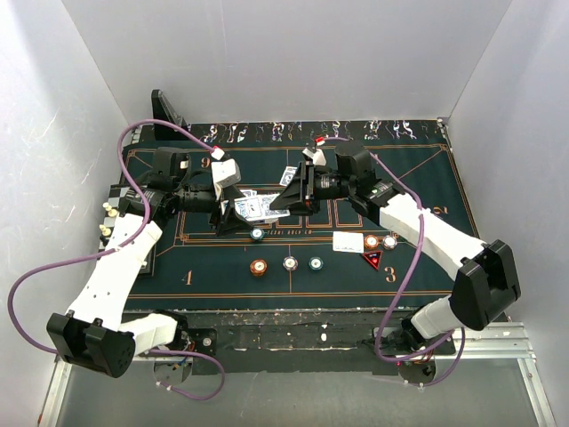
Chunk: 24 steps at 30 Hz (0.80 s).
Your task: Distribute texas hold em gaming equipment
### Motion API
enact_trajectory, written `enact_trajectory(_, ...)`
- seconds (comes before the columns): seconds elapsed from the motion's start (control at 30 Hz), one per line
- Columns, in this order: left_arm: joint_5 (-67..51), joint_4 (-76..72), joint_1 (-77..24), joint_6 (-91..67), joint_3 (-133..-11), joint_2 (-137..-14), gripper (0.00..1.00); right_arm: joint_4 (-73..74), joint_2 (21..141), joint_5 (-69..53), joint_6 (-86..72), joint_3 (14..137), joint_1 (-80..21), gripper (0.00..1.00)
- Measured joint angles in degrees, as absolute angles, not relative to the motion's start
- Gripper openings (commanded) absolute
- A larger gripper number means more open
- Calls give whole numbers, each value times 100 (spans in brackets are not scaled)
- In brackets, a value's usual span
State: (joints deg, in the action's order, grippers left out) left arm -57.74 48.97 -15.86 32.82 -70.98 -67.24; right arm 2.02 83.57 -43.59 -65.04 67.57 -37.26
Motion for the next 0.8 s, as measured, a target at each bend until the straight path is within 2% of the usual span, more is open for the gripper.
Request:
enact_trajectory(0.4,-5789,4882,-1586,3282,-7098,-6724,0,148,8095,-4362,-6569,6726,-3607,32)
enact_trajectory(0.8,-5789,4880,-1588,3282,-7131,-6724,0,309,7907,-4368,-6560,6663,-3389,11)
